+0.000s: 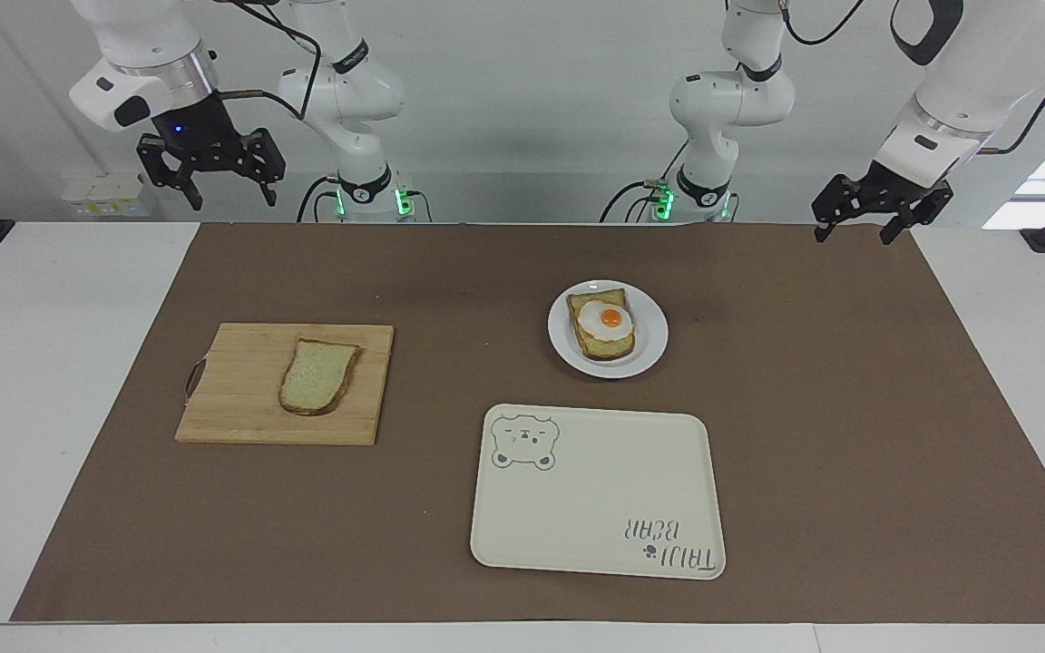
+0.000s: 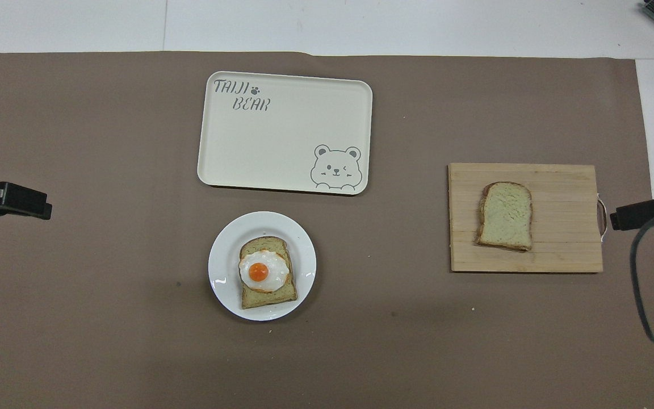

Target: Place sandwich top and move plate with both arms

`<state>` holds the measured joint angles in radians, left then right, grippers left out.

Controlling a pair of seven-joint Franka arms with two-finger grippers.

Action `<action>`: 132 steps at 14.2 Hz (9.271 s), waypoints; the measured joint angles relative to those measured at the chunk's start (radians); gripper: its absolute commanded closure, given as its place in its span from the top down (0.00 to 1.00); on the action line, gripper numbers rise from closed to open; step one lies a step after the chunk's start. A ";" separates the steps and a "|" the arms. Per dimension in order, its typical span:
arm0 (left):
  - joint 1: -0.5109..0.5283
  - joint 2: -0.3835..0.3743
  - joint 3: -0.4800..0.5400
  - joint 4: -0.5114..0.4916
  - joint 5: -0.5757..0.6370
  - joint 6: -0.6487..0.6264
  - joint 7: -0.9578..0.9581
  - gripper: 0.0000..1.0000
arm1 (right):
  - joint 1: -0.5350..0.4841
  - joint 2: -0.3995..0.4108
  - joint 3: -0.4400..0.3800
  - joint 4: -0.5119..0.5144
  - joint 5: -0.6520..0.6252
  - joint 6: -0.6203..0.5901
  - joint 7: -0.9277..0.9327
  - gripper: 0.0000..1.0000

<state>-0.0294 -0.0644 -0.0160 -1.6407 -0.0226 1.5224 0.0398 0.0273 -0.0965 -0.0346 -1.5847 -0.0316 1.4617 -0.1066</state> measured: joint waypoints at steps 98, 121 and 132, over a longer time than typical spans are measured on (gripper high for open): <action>0.000 -0.004 0.000 0.000 0.000 0.005 0.000 1.00 | -0.092 0.271 -0.003 -0.450 0.200 0.721 -0.035 1.00; 0.000 -0.004 0.000 0.000 0.000 0.005 0.000 1.00 | -0.103 0.299 -0.003 -0.537 0.209 0.839 -0.103 0.00; 0.000 -0.004 0.000 0.000 0.000 0.005 0.000 1.00 | -0.085 0.288 0.004 -0.494 0.217 0.814 -0.101 0.00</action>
<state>-0.0294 -0.0684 -0.0160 -1.6407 -0.0226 1.5275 0.0395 -0.0574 0.1911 -0.0306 -2.0784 0.1850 2.2755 -0.2072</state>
